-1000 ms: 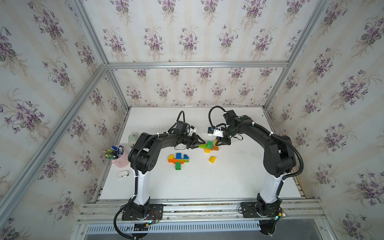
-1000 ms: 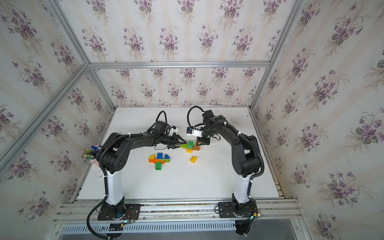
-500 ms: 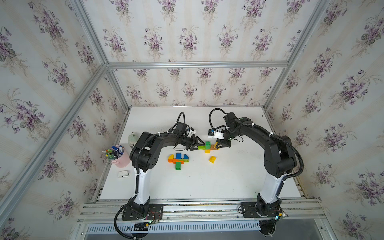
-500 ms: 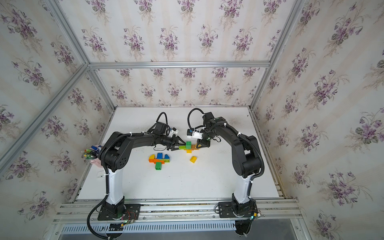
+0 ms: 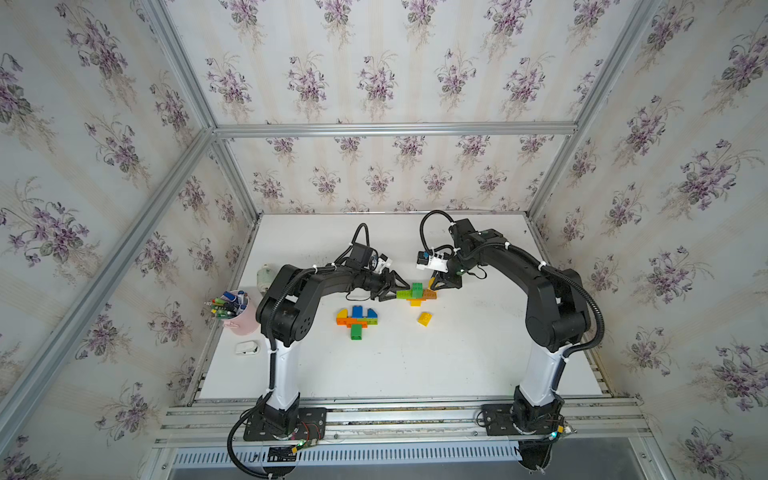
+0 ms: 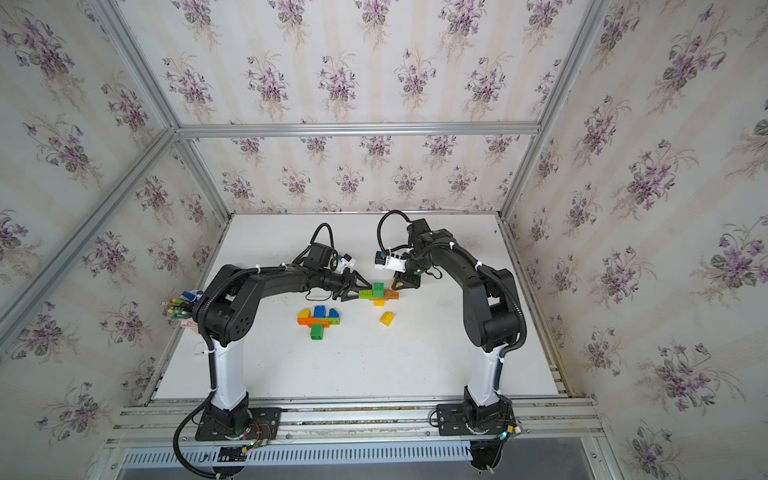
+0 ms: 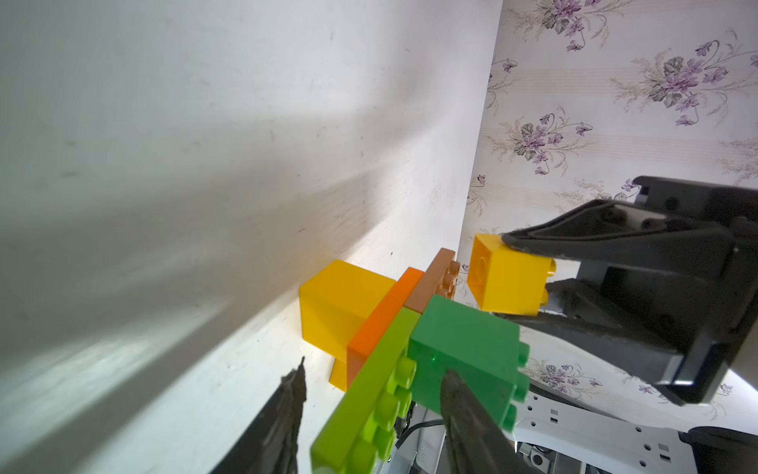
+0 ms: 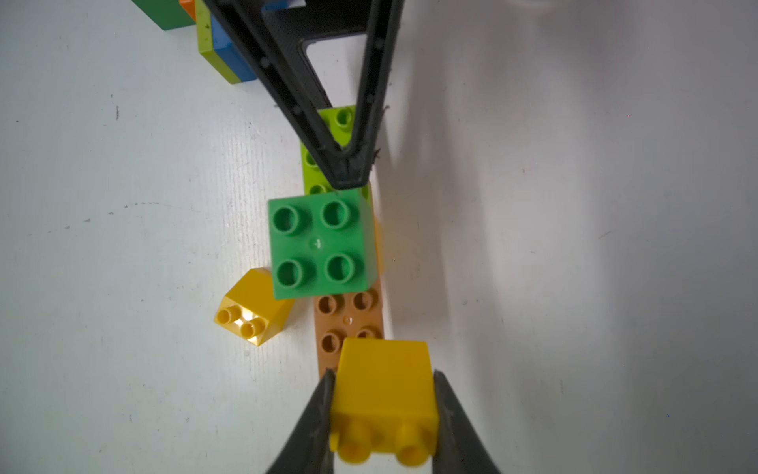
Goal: Assemble a fork with lego
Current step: Assemble the lego brick with the lego brick.
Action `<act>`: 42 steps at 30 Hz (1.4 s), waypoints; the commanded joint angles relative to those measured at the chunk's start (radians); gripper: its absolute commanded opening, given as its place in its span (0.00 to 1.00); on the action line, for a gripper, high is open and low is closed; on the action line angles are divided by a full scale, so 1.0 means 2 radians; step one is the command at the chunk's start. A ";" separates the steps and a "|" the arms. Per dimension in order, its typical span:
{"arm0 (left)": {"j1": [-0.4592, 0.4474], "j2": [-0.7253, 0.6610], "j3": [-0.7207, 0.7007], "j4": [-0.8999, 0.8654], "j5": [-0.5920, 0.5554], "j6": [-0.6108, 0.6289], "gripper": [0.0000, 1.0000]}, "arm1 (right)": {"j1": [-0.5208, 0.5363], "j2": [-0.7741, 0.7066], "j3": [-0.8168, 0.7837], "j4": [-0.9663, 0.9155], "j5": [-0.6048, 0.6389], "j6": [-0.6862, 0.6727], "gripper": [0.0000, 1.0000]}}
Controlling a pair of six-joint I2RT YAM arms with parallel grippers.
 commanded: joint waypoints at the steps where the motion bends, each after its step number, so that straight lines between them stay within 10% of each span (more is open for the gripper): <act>1: 0.001 -0.006 -0.002 0.004 -0.004 -0.001 0.55 | -0.002 0.009 0.006 0.013 0.001 0.000 0.08; 26: 0.004 -0.005 0.000 -0.017 0.018 0.026 0.64 | -0.001 -0.002 -0.024 0.032 0.003 0.038 0.08; 42: 0.006 0.022 0.029 -0.028 0.056 0.056 0.44 | -0.001 -0.064 -0.064 0.037 -0.006 0.050 0.08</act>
